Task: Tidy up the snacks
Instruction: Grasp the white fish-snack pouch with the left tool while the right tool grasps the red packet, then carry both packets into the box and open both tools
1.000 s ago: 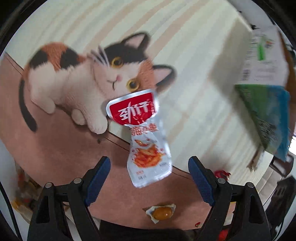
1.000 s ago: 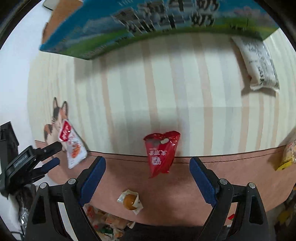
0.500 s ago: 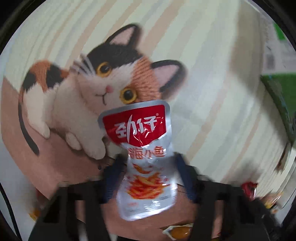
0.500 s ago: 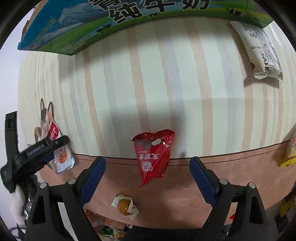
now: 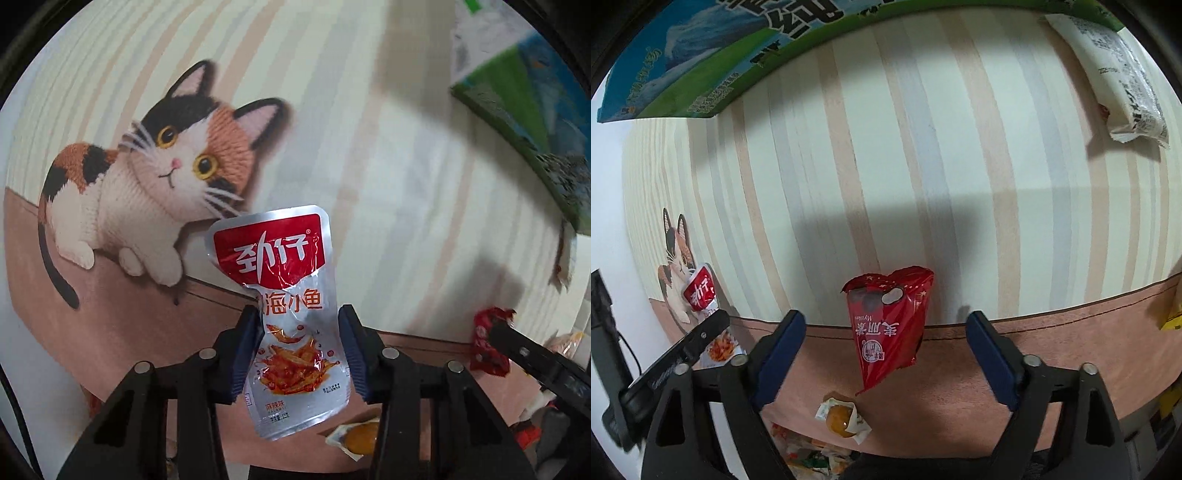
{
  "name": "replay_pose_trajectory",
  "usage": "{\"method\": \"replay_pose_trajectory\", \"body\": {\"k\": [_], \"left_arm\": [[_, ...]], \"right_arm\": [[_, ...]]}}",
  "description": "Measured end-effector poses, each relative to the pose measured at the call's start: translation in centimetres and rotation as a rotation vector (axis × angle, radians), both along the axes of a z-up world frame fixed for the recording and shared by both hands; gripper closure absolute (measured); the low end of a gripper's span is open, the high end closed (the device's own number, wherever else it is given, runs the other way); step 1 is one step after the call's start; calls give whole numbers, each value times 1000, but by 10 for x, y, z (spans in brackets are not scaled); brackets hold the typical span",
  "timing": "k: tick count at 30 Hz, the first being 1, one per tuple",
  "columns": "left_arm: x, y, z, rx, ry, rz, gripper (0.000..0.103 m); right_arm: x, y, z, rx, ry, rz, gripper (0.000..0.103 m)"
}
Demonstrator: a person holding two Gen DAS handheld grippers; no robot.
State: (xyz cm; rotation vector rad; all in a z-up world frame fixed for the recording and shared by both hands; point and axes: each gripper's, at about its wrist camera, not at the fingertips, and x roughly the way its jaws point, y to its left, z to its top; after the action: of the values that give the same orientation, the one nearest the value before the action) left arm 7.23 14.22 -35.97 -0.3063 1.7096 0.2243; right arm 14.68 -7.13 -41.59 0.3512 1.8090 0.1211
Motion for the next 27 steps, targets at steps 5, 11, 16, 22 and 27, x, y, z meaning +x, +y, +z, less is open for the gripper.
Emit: {"method": "replay_pose_trajectory", "body": {"k": [5, 11, 16, 22, 27], "left_arm": [[-2, -20, 12, -7, -24, -40, 61], [6, -41, 15, -21, -32, -73, 61], [19, -63, 22, -24, -34, -97, 61], [26, -92, 31, -39, -50, -123, 61], [33, -111, 53, -58, -85, -144, 61]], "right_arm": [[0, 7, -4, -15, 0, 14, 40], [-1, 12, -5, -21, -27, 15, 61], [-3, 13, -1, -20, -47, 38, 64], [-7, 4, 12, -2, -80, 30, 66], [-7, -4, 35, 32, -121, 23, 66]]}}
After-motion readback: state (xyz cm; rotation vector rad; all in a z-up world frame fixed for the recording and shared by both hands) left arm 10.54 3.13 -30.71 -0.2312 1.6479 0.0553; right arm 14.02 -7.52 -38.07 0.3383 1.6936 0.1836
